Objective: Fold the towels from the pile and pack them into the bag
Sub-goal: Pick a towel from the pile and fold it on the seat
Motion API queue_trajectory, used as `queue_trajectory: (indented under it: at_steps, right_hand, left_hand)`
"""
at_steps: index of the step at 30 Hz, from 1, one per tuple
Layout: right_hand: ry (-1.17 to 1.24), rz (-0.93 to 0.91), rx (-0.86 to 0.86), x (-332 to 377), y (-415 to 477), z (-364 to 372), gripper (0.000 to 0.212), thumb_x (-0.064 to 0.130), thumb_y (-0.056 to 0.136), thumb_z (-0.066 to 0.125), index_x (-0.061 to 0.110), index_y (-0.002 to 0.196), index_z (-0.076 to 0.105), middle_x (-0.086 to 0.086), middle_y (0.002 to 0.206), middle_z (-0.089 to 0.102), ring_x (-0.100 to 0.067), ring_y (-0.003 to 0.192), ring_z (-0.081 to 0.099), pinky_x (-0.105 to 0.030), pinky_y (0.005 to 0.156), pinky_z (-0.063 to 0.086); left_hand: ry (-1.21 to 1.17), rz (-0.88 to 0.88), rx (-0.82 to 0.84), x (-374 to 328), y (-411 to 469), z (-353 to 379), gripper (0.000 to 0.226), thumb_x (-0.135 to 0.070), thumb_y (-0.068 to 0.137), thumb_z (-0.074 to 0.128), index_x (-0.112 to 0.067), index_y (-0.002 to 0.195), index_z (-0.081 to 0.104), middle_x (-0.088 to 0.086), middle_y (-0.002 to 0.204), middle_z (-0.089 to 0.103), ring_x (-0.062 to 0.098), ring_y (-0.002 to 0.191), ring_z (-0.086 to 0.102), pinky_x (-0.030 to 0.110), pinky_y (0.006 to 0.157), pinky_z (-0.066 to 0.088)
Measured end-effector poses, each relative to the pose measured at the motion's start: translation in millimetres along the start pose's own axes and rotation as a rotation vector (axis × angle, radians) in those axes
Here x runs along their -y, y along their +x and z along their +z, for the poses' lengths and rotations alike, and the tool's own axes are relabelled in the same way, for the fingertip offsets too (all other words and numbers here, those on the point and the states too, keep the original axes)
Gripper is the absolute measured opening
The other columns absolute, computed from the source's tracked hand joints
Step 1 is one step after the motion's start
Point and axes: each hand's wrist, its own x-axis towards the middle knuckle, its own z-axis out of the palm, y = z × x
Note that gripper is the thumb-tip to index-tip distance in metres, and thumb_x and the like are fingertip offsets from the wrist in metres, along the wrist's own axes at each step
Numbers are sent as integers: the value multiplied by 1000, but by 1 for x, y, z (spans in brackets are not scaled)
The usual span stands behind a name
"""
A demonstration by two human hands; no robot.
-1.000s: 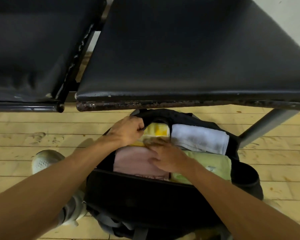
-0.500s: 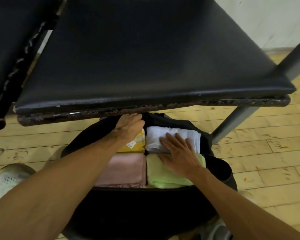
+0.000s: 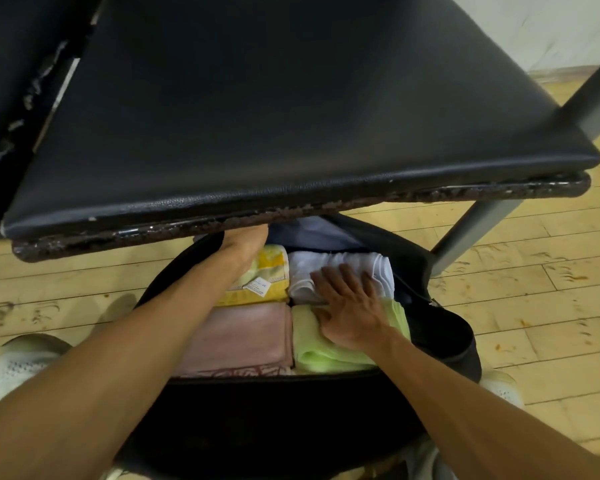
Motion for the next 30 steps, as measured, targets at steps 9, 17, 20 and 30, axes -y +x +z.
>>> queue_trajectory:
  at_steps: [9, 17, 20, 30]
  right_hand:
    - [-22, -53, -74, -3, -9, -1, 77, 57, 83, 5, 34, 154, 19, 4, 164, 11, -23, 152, 1, -48, 121, -3]
    - [53, 38, -386, -37, -50, -3, 65, 56, 86, 31, 16, 126, 62, -4, 138, 55, -25, 129, 50, -37, 107, 37]
    - [67, 99, -278, -42, -50, -7, 81, 66, 85, 23, 19, 149, 38, -5, 162, 19, -23, 150, 15, -38, 119, 16]
    - [95, 125, -58, -40, -36, -10, 81, 59, 95, 39, 17, 157, 9, -2, 165, -3, -13, 150, -11, -31, 122, -2]
  left_hand:
    - [819, 438, 527, 15, -45, -25, 14, -20, 94, 61, -28, 83, 63, -12, 84, 61, 8, 83, 60, 22, 71, 43]
    - [1094, 727, 397, 6, -44, 34, 28, -38, 91, 60, -24, 114, 51, -9, 105, 47, 13, 94, 53, 26, 71, 37]
    - [1208, 851, 338, 7, -44, 63, 31, -34, 95, 54, -17, 120, 48, 0, 114, 50, 20, 100, 56, 30, 69, 39]
    - [693, 799, 236, 12, -29, 84, 15, -14, 96, 53, -9, 82, 50, -3, 72, 46, 20, 71, 52, 36, 62, 36]
